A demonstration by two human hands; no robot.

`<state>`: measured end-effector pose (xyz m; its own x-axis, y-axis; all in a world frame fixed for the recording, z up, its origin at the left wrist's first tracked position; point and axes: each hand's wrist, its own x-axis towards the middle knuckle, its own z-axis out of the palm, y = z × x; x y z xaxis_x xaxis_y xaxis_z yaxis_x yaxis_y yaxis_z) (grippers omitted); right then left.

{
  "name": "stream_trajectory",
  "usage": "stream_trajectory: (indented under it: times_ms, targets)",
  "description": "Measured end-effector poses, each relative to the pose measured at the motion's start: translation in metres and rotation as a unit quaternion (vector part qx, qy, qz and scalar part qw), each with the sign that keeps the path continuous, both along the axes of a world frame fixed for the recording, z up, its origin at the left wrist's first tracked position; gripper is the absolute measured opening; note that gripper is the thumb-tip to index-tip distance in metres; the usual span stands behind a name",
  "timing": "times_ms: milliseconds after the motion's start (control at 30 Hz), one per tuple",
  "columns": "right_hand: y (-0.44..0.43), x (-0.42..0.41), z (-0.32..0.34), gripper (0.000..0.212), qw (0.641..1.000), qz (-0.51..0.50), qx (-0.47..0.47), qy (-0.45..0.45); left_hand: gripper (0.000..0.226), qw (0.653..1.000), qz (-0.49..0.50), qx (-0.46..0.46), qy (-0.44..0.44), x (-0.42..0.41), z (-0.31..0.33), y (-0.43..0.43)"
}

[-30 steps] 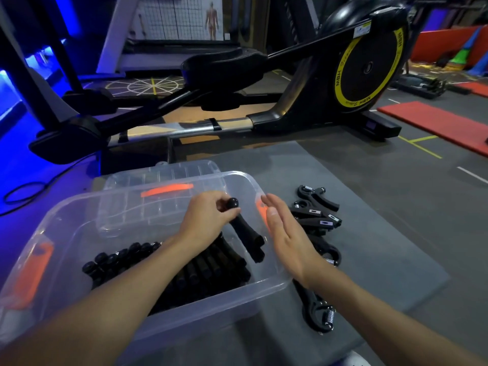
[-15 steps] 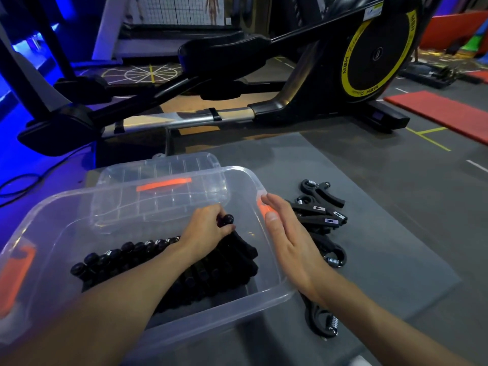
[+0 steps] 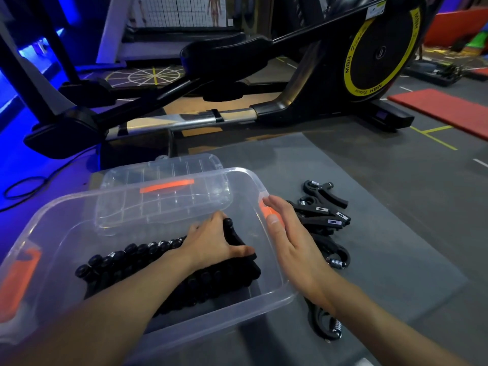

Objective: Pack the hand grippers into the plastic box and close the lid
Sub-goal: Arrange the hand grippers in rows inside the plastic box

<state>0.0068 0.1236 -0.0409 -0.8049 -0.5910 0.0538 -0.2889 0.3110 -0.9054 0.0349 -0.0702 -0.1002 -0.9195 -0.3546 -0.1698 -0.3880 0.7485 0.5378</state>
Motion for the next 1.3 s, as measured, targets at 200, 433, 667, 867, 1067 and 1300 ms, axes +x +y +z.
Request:
stream_trajectory:
  times_ms: [200,433,667,867,1067,1300]
  targets:
    - [-0.001,-0.001,-0.003,0.046,1.000,-0.001,-0.002,0.008,0.089,1.000,-0.005,-0.010,0.011,0.001,0.000,0.003]
    - [-0.001,-0.002,-0.005,0.047,1.000,-0.002,0.002,0.018,0.086,1.000,-0.020,-0.010,0.004,0.003,-0.003,0.000]
    - [-0.002,-0.003,-0.008,0.047,0.999,-0.004,0.011,0.030,0.088,0.998,-0.039,-0.043,0.001,0.001,-0.012,0.000]
    - [-0.001,-0.001,-0.008,0.047,0.999,-0.004,0.013,0.035,0.086,0.996,-0.050,-0.070,-0.015,-0.002,-0.016,0.001]
    - [-0.003,0.001,-0.007,0.049,0.998,-0.008,0.019,0.052,0.079,0.988,-0.085,-0.121,-0.035,-0.003,-0.022,0.012]
    - [-0.001,0.000,-0.006,0.047,0.999,-0.003,0.016,0.045,0.088,0.987,-0.088,-0.134,-0.014,-0.001,-0.027,0.005]
